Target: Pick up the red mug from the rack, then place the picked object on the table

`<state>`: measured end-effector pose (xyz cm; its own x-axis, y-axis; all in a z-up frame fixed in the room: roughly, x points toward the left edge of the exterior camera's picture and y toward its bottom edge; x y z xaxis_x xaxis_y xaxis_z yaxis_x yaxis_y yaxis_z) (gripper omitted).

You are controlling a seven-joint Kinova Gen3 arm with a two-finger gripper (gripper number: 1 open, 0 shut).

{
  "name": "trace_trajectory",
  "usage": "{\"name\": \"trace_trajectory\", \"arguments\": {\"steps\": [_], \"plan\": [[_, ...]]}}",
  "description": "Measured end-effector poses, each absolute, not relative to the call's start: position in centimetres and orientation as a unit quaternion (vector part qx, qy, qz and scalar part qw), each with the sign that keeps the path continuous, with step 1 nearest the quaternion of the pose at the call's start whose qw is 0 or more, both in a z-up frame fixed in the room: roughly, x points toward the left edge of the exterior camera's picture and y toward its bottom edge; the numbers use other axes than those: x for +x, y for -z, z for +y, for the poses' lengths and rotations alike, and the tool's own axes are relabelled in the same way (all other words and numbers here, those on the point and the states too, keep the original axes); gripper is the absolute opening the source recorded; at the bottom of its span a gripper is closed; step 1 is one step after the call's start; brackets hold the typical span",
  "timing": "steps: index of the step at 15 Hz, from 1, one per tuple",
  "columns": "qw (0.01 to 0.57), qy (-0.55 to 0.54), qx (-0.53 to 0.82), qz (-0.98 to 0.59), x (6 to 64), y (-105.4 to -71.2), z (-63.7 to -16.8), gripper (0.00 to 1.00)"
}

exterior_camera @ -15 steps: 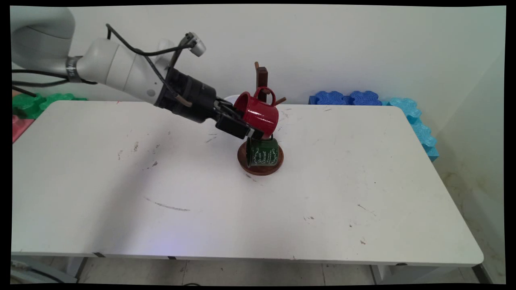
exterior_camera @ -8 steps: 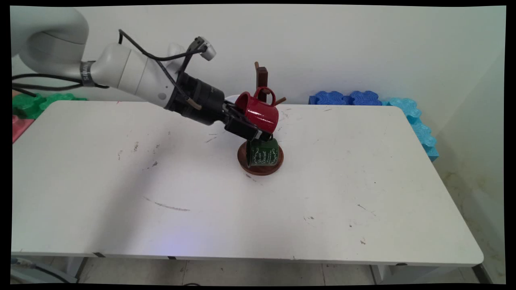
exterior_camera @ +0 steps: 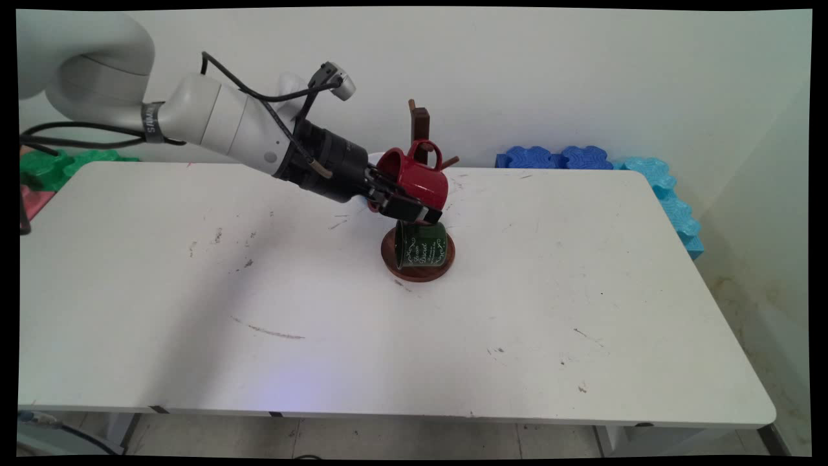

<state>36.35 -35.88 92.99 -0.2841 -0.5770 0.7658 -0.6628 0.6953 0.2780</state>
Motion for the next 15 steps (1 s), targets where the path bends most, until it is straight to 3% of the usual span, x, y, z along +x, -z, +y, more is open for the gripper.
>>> {"name": "trace_trajectory", "arguments": {"steps": [15], "plan": [[0.453, -0.054, 0.385, -0.802, 35.90, -92.63, -36.69, 0.00]]}}
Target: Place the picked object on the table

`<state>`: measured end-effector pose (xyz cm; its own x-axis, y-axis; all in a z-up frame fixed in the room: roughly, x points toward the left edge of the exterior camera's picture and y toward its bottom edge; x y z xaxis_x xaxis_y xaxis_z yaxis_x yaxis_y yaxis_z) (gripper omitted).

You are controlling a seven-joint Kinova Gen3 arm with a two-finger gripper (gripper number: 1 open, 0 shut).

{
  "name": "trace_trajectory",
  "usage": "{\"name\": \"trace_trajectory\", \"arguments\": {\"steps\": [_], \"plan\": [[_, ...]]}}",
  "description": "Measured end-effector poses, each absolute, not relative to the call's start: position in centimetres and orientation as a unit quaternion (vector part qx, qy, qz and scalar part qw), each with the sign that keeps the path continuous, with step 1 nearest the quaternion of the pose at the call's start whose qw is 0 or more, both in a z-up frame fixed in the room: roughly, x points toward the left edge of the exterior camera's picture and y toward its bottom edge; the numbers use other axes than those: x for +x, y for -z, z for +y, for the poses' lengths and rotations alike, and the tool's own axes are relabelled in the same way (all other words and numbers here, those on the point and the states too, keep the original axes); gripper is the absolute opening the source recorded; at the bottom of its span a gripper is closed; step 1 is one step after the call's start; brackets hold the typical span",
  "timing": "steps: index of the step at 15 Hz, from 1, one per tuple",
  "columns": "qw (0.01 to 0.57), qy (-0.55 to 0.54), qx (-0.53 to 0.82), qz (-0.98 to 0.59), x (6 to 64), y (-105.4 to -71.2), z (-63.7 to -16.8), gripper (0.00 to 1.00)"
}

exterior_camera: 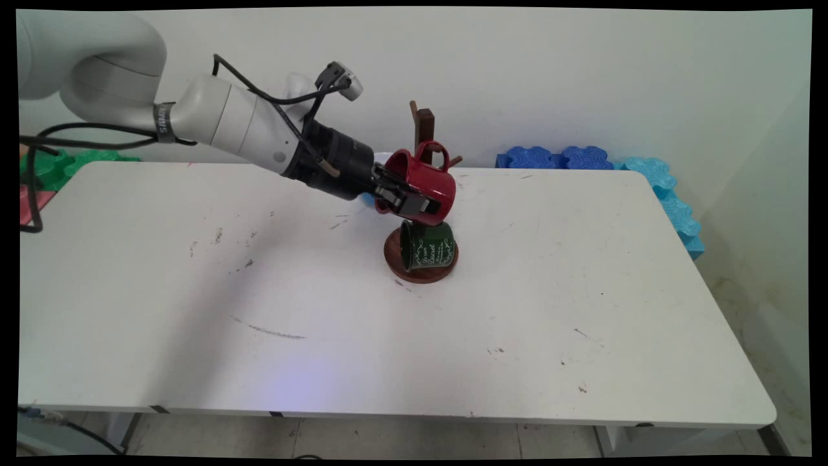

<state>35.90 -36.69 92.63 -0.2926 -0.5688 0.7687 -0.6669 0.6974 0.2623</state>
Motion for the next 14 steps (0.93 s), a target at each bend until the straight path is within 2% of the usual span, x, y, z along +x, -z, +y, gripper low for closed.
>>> {"name": "trace_trajectory", "arguments": {"steps": [14], "plan": [[0.454, -0.065, 0.356, -0.814, 35.8, -94.3, -36.6, 0.00]]}}
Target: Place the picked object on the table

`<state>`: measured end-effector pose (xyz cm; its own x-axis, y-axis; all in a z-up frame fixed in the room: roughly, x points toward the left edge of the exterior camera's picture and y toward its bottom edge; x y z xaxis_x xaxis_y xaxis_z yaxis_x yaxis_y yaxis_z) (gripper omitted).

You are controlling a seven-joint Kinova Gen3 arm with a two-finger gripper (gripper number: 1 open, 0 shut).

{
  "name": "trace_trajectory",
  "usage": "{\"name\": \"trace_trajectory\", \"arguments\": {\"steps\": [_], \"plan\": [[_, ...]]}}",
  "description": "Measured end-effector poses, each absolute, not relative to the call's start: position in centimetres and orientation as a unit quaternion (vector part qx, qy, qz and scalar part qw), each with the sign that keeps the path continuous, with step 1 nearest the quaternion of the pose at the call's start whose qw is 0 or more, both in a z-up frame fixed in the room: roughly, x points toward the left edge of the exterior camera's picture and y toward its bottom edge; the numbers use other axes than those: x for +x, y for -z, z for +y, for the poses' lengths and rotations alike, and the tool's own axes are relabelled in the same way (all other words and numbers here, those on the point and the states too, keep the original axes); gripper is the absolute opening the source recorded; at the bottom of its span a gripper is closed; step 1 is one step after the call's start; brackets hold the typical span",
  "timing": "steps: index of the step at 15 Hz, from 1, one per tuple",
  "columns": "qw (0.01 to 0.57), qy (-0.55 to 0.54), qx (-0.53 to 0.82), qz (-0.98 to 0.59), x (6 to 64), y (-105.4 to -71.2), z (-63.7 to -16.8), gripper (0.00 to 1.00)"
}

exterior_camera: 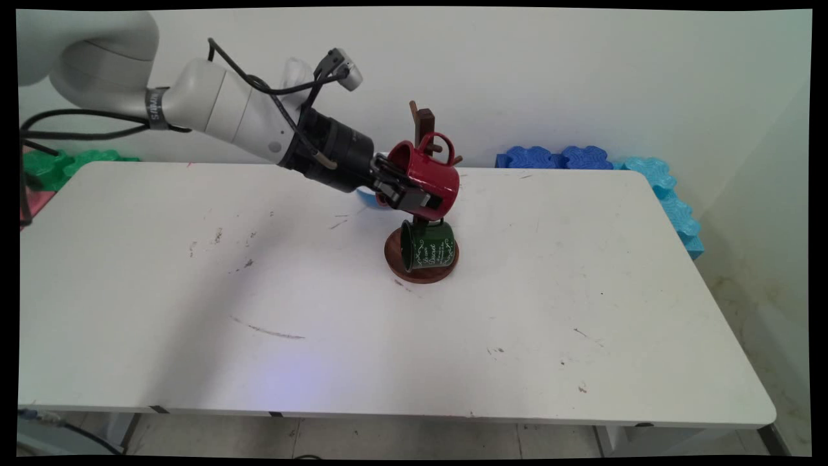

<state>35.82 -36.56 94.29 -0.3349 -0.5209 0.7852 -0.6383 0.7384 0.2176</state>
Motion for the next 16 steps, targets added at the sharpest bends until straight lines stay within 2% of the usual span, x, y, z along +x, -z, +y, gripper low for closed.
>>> {"name": "trace_trajectory", "arguments": {"steps": [16], "plan": [[0.464, -0.048, 0.321, -0.824, 34.1, -96.7, -33.5, 0.00]]}}
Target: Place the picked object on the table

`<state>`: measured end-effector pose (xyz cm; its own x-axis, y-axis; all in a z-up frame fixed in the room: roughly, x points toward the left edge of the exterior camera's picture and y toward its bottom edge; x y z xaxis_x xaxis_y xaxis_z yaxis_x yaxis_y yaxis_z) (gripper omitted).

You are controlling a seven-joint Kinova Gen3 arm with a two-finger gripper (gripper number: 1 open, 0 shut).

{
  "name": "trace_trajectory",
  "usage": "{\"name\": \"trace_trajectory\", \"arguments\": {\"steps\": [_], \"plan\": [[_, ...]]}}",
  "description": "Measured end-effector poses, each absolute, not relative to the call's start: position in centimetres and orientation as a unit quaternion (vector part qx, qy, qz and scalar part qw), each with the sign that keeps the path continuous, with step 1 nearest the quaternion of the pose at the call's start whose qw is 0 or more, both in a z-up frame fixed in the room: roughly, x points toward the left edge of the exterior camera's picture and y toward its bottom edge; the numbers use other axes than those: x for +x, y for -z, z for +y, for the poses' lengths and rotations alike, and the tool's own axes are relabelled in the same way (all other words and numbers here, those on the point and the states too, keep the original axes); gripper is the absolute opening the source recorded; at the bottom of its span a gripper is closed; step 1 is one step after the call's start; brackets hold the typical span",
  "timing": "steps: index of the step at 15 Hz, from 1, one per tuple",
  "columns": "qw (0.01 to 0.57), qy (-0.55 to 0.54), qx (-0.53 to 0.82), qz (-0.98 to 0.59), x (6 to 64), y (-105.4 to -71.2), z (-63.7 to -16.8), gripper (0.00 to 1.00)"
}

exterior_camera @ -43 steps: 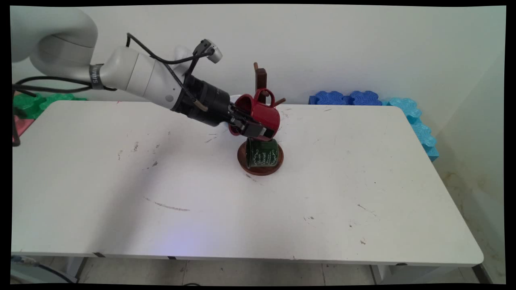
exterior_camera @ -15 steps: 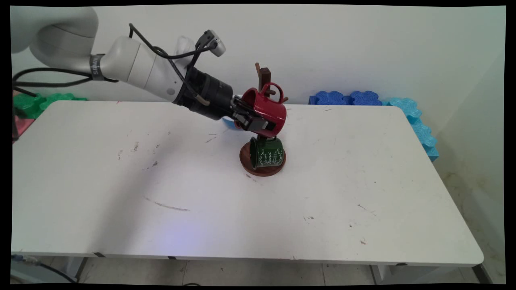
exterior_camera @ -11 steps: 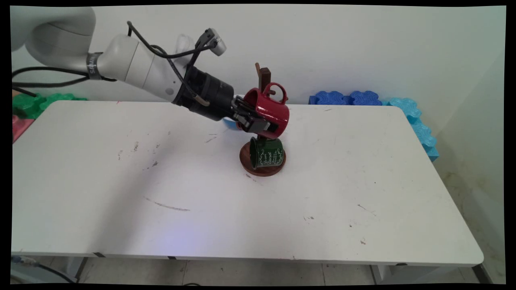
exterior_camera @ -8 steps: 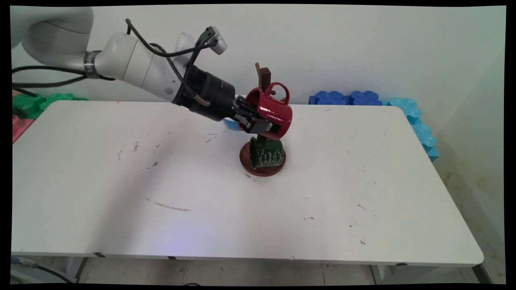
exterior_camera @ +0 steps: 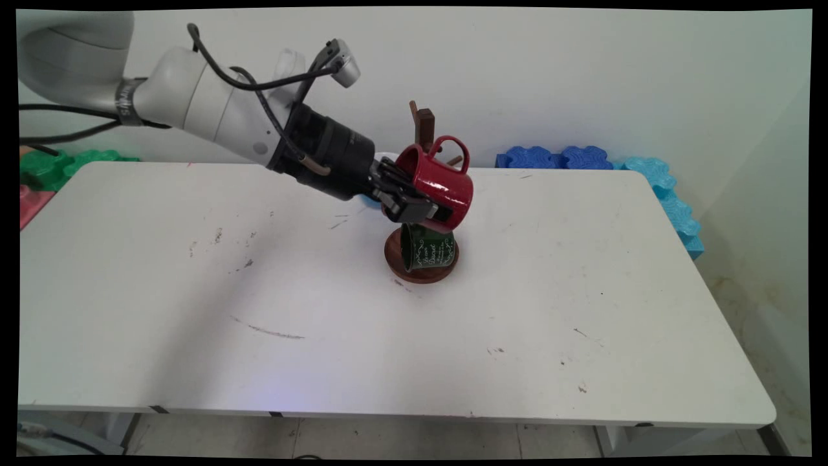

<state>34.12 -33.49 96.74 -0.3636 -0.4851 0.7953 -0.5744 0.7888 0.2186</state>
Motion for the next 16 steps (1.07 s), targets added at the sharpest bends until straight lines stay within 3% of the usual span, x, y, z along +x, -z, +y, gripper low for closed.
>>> {"name": "trace_trajectory", "arguments": {"steps": [7, 16], "plan": [[0.446, -0.060, 0.313, -0.836, 35.7, -97.2, -32.6, 0.00], [0.382, -0.096, 0.301, -0.869, 41.0, -97.3, -31.5, 0.00]]}}
